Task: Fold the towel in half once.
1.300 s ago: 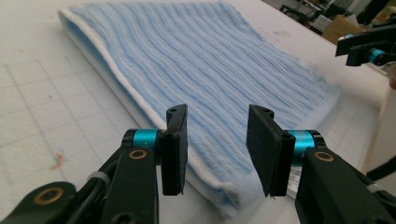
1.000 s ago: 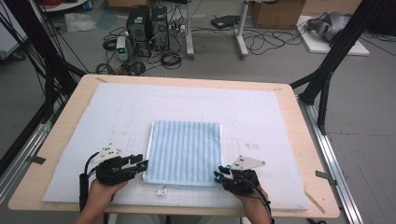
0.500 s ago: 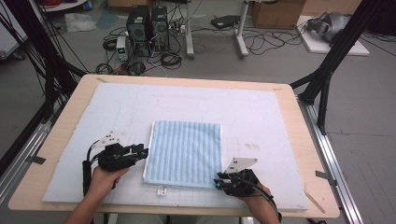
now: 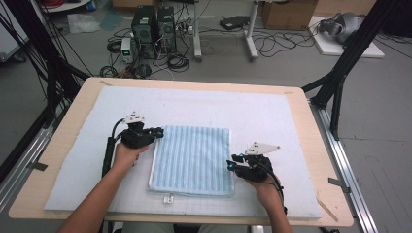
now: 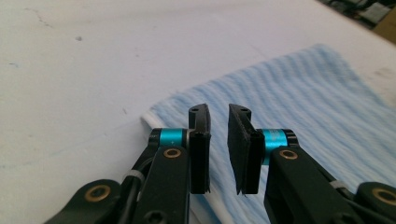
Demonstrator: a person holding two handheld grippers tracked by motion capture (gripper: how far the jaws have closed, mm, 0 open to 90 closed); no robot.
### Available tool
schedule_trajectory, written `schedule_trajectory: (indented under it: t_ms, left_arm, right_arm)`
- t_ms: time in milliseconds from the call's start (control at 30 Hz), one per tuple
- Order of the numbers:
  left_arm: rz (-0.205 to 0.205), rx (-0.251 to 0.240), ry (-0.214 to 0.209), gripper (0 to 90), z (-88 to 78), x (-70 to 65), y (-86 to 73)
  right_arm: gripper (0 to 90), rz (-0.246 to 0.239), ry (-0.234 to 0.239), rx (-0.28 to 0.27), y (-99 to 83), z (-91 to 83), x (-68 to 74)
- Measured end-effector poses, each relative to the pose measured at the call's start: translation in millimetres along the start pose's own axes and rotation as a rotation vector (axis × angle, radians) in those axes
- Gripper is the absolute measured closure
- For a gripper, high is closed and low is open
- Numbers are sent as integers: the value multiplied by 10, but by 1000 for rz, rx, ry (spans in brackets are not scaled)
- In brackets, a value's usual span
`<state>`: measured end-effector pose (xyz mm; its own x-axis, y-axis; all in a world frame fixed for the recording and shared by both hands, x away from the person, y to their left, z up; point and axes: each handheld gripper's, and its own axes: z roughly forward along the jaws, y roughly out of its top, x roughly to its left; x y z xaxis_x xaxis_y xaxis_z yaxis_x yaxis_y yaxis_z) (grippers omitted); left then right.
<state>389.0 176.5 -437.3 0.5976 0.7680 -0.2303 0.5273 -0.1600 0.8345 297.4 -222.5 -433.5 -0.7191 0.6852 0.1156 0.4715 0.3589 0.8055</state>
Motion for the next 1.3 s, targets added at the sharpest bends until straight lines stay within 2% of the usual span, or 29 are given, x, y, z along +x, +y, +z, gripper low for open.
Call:
schedule_trajectory:
  t_ms: [67, 133, 233, 300, 367, 400, 467, 500, 533, 600, 633, 700, 733, 767, 833, 900, 1067, 1167, 1300]
  left_arm:
    - [14, 49, 45, 810, 93, 25, -7]
    - [-3, 72, 70, 818, 150, 55, -36]
    - [-4, 69, 71, 813, 154, 80, -48]
    - [-2, 61, 68, 770, 126, 84, -38]
    - [20, 41, 65, 684, 83, 82, -31]
    - [46, 16, 54, 661, 46, 76, -33]
    - [131, -63, 19, 640, -31, 43, -54]
    - [152, -80, 1, 617, -65, 26, -58]
    - [155, -93, -17, 594, -94, 15, -55]
    - [134, -123, -30, 505, -154, -16, -58]
    - [113, -126, -26, 468, -190, -31, -57]
    - [101, -138, -24, 398, -232, -43, -73]
    - [88, -142, -29, 359, -252, -46, -88]
    - [75, -149, -46, 327, -273, -48, -112]
    - [61, -167, -61, 278, -304, -57, -161]
    - [80, -191, -61, 191, -333, -68, -209]
    - [78, -209, -66, 187, -393, -82, -257]
    - [79, -209, -75, 186, -422, -83, -294]
    - [53, -218, -75, 189, -464, -43, -301]
  right_arm:
    - [650, -3, -1, -5, 12, 5, -23]
    - [647, 1, -1, -9, 25, 12, -43]
    - [639, 7, -12, -17, 37, 18, -78]
    - [629, 14, -25, -18, 43, 18, -111]
    - [585, 25, -48, -26, 55, 9, -138]
    - [552, 33, -60, -28, 64, 4, -149]
    - [492, 38, -96, -30, 83, -10, -176]
    - [466, 42, -112, -31, 96, -18, -192]
    - [434, 49, -126, -34, 110, -26, -208]
    - [385, 47, -159, -34, 145, -39, -235]
    - [346, 46, -173, -32, 161, -42, -245]
    - [253, 43, -201, -24, 180, -38, -262]
    - [210, 45, -219, -22, 182, -33, -264]
    - [206, 42, -229, -20, 182, -31, -270]
    - [159, 35, -231, -20, 178, -41, -277]
    - [119, 34, -238, -26, 175, -56, -280]
    - [117, 2, -225, -36, 154, -120, -301]
    - [115, 11, -236, -63, 135, -166, -325]
    - [113, 31, -249, -100, 125, -218, -368]
